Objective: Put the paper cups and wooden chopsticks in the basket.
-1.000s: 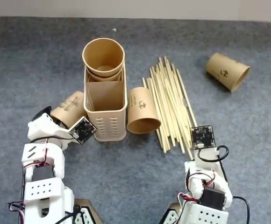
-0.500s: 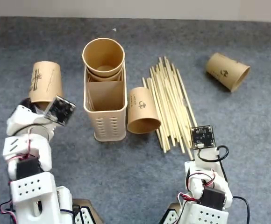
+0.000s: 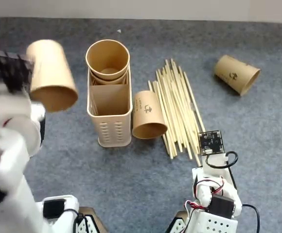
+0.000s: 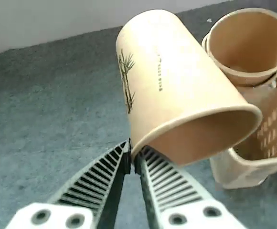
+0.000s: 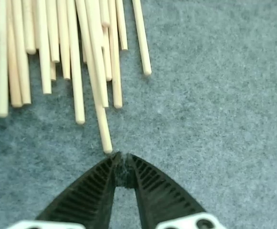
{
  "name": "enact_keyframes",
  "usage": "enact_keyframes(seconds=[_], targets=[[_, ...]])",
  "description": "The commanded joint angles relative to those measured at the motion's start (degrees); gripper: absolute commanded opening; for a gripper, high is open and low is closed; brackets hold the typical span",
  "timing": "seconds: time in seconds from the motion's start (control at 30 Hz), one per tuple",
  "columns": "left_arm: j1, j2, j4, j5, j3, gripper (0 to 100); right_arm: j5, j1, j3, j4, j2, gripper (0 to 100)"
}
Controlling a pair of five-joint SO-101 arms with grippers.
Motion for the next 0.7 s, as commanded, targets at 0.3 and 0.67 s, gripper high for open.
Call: enact_keyframes(seconds=[0.3, 0.67], targets=[[30.64, 30.2, 3.25, 21.8, -50.15, 1, 0.44, 0.57, 8.22, -0.66, -0.22, 0.6], [26.86, 30.37, 3.52, 33.67, -35.03, 3, 0.44, 0.57, 8.22, -0.66, -0.22, 0.6]])
